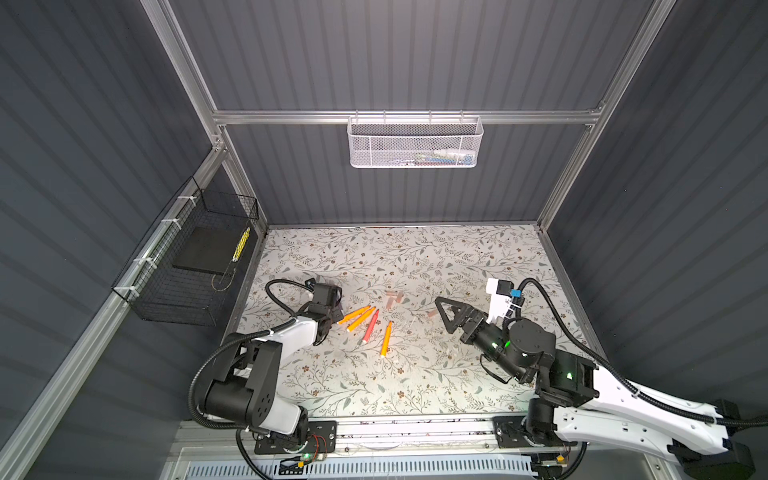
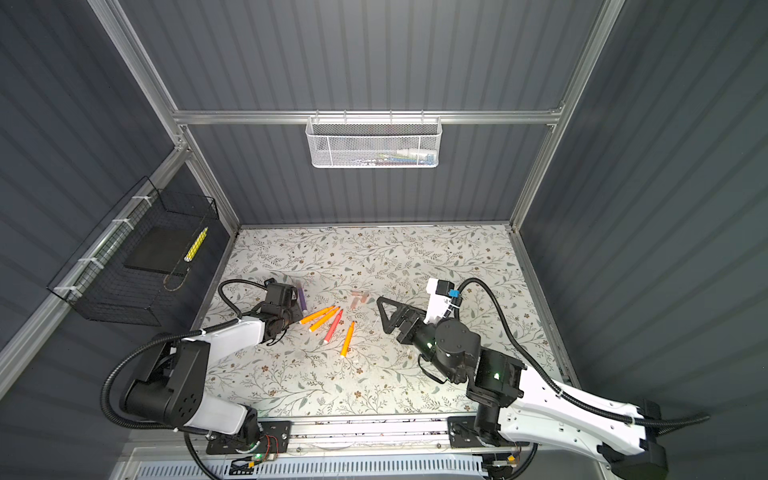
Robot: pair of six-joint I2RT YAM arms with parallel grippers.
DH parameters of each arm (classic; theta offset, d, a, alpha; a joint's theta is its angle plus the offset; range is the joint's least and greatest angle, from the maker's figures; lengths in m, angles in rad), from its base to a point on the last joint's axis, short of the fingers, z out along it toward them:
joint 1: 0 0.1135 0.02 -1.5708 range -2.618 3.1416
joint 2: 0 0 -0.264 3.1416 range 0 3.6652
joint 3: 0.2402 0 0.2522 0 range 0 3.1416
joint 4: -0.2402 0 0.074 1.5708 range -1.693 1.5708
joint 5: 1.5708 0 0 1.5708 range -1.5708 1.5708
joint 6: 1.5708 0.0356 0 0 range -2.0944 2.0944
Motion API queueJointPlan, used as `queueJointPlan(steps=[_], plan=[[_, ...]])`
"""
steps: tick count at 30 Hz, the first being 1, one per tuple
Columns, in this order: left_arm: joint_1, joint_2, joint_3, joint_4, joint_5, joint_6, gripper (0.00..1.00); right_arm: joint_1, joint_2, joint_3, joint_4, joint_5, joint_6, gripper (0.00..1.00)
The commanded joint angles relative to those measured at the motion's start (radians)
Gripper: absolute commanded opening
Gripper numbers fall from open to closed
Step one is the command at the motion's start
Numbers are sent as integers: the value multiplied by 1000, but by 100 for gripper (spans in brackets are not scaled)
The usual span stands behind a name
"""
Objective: Insert the pens into the pen caps
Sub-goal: 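Lower the capped pink marker beside the purple marker with the left gripper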
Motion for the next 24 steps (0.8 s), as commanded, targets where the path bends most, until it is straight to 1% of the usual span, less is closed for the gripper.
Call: queueJointPlan(steps=[1,4,7,9,11,14,16,20,24], plan=[[18,39,42,32,36,-52,0,-3,-7,7,8,1,-1,95],[36,86,56,46,45,-65,0,-5,10,25,-18,27,0,96],[56,132,71,70,78,-71,0,-6,26,46,-5,-9,-18,96],[65,152,75,88,87,-79,0,-6,24,63,-42,-5,-19,96],[66,168,85,104,97,-77,0,-6,8,33,-45,16,-19,98],[68,199,122,82,102,-75,0,-41,-35,-4,-58,-31,-30,99],[70,221,139,77,109,-74,0,-56,-73,-24,-92,-19,-40,99],[71,242,156,69,105,-76,0,-77,-145,-88,-93,-1,-72,99],[75,250,161,61,111,-75,0,-85,-205,-133,-115,40,-62,99]])
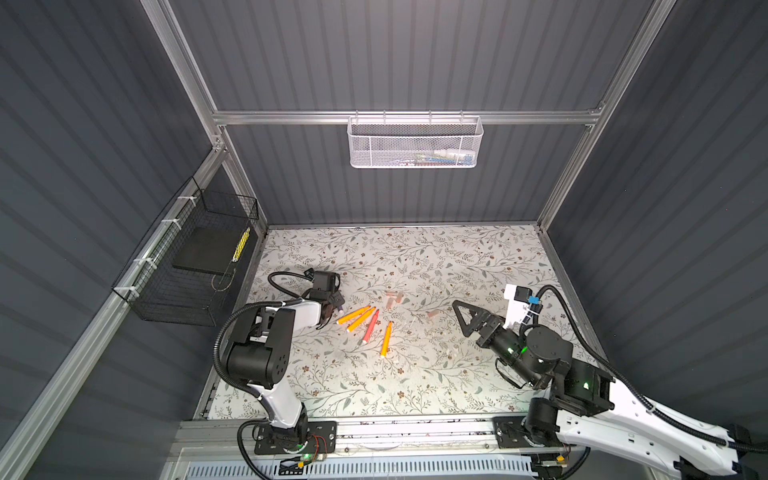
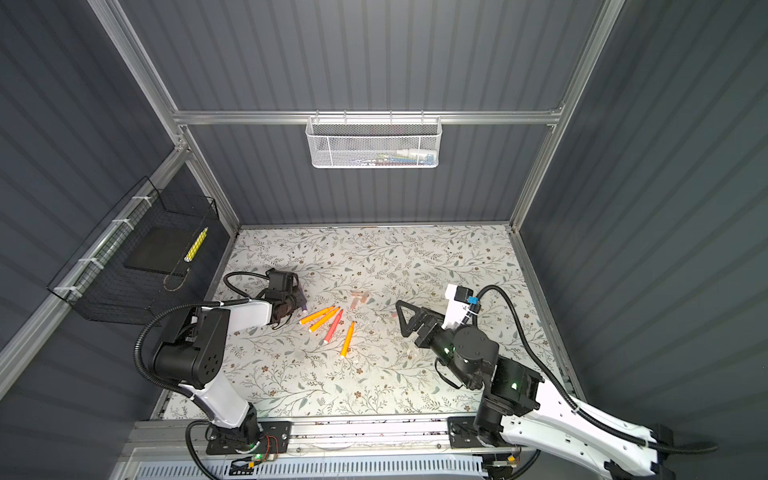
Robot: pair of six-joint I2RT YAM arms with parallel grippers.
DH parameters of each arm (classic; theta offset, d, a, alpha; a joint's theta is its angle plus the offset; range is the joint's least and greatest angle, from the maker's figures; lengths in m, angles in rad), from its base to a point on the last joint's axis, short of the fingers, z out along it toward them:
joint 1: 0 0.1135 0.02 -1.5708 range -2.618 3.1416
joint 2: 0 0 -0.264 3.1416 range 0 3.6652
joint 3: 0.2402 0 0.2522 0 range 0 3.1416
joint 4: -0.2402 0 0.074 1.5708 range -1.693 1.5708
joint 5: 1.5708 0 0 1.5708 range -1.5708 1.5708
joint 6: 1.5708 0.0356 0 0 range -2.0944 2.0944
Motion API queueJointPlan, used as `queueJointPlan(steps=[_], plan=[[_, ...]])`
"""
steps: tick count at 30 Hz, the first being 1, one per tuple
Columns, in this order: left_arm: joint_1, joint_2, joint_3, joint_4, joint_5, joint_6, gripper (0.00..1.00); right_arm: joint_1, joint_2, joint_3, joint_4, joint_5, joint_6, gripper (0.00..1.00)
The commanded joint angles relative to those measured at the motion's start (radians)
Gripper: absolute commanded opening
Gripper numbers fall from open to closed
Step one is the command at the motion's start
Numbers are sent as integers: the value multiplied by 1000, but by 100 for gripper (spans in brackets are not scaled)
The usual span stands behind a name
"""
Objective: Insert the pens into the pen caps
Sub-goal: 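Lower the capped pink marker beside the purple marker with the left gripper, then release the pink marker and move the left gripper over an orange marker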
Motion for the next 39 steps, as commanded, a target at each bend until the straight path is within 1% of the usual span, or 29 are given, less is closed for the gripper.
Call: queueJointPlan(steps=[1,4,8,13,15,20,24,29,32,35,36,39], plan=[[9,31,8,-66,28,-15,3,-6,-42,-30,-43,48,-14,99],[11,24,12,-80,22,-18,14,-7,-63,-36,-72,66,-7,99],[13,10,5,-77,17,-22,22,-8,-74,-49,-81,79,-1,99],[16,1,28,-104,23,-6,27,-12,-72,-49,-82,86,-18,99],[16,-8,37,-118,23,1,30,-14,-67,-43,-102,101,-19,99],[18,-48,42,-144,10,7,31,-26,-69,-34,-140,109,-19,99],[17,-138,43,-203,-18,36,34,-37,-84,-31,-167,114,-29,99],[8,-356,-7,-291,-17,96,40,-50,-103,-50,-183,155,-50,99],[-47,-499,-30,-370,-31,130,42,-63,-106,-65,-181,172,-65,99],[-181,-606,-40,-450,-98,143,43,-89,-100,-77,-178,173,-73,99],[-221,-629,-44,-472,-103,141,43,-99,-98,-83,-177,169,-72,99],[-291,-663,-79,-478,-23,138,43,-131,-94,-102,-164,149,-65,99]])
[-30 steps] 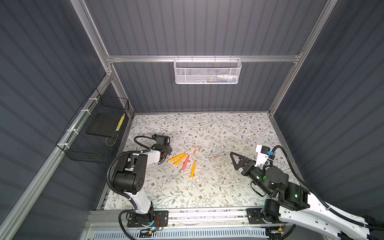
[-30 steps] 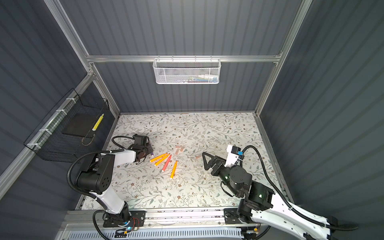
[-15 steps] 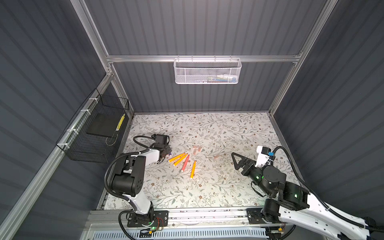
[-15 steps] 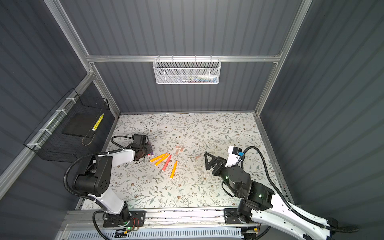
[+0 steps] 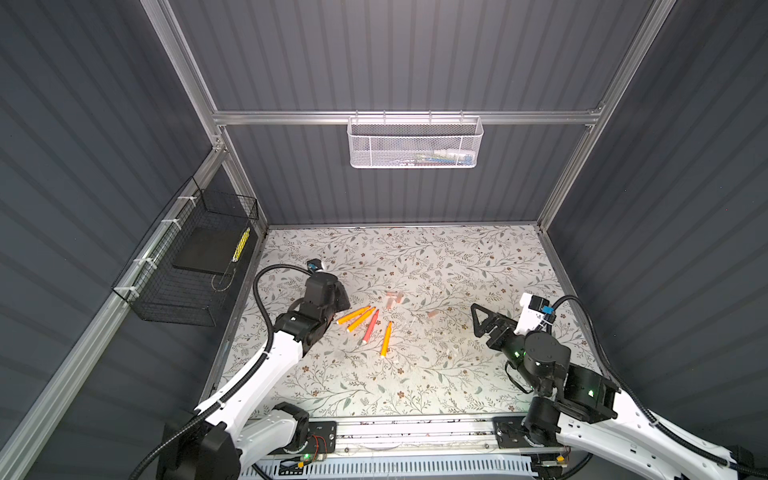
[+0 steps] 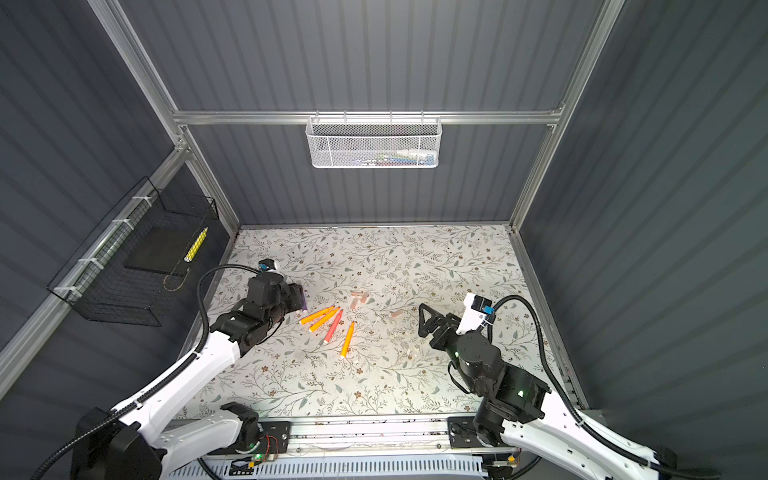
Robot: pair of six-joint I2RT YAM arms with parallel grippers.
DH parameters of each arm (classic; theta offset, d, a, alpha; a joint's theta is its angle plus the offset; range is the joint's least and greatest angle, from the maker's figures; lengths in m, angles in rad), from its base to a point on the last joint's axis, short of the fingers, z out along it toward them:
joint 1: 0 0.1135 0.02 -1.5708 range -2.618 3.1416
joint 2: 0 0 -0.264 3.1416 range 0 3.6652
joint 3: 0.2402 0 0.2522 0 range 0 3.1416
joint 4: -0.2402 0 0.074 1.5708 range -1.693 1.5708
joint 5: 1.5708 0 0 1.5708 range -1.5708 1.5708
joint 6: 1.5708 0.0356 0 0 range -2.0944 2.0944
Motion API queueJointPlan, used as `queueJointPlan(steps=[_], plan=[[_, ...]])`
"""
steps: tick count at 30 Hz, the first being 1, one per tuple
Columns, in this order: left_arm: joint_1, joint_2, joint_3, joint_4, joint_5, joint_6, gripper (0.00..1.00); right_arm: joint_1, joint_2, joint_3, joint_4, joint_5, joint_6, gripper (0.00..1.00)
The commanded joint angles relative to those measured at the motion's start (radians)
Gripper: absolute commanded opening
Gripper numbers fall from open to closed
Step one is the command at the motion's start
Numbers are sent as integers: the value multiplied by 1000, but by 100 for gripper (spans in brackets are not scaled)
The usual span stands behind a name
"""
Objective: Insert the pens into the pen caps
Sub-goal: 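Release the pink marker and move the left gripper over an orange marker, then lower the left gripper and close it on the orange marker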
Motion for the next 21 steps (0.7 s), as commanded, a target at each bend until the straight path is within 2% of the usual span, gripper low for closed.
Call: queueJointPlan(steps=[1,4,7,12,21], plan=[[-63,-13,-61,-90,60,25,43,-32,1,-26,-1,-1,-12,99],[-145,6,-78,-76,136,24,42,-56,10,-39,11,-33,-4,99],[-242,33,-82,-75,129,20,42,-69,23,-41,11,-59,-1,99],[-348,92,-88,-39,133,15,42,-78,45,-46,16,-78,11,99],[-395,202,-112,40,152,-5,42,-94,86,-48,40,-117,23,99]])
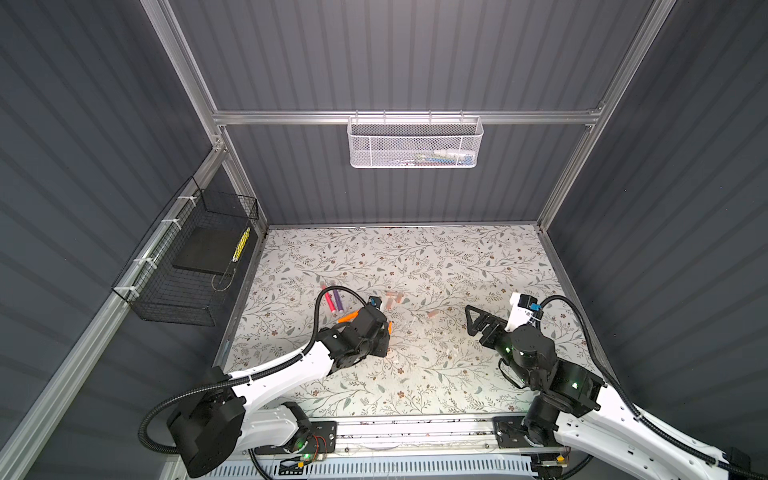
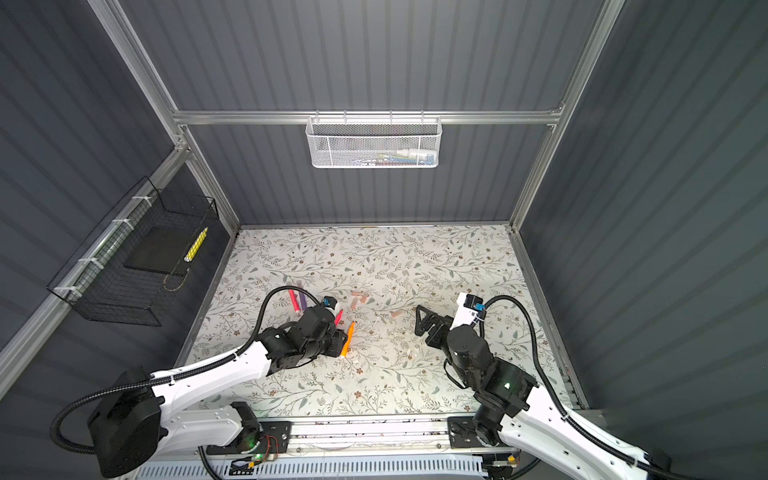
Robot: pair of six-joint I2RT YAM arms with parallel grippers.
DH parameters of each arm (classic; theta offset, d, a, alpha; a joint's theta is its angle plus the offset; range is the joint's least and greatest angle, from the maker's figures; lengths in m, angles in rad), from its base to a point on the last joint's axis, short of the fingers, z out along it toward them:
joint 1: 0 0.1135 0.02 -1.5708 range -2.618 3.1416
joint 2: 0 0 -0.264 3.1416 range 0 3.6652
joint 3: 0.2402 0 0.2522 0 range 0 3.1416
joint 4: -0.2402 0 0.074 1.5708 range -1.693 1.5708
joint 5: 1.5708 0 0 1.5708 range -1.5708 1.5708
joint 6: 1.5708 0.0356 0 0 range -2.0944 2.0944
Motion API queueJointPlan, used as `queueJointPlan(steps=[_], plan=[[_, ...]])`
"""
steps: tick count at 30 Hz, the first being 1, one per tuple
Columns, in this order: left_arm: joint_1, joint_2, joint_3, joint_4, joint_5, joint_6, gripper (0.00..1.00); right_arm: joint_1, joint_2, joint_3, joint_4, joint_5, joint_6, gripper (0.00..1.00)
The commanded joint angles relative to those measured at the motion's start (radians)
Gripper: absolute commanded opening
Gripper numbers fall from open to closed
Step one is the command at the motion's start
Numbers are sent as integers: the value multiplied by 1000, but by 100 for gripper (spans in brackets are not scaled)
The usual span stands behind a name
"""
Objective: Insert the pens into the pen caps
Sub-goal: 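Lower the left gripper and close it on the orange marker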
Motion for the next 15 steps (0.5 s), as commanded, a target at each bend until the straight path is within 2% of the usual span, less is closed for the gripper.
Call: queueJointPlan(steps=[1,10,15], plan=[[-11,49,-12,49,27,-11,42,-8,9,-14,17,-18,9,99],[-26,202,25,55,10,-10,40,-25,30,-14,28,-48,11,99],[-27,235,30,48,-13,-12,40,-34,35,-16,39,-62,14,99]])
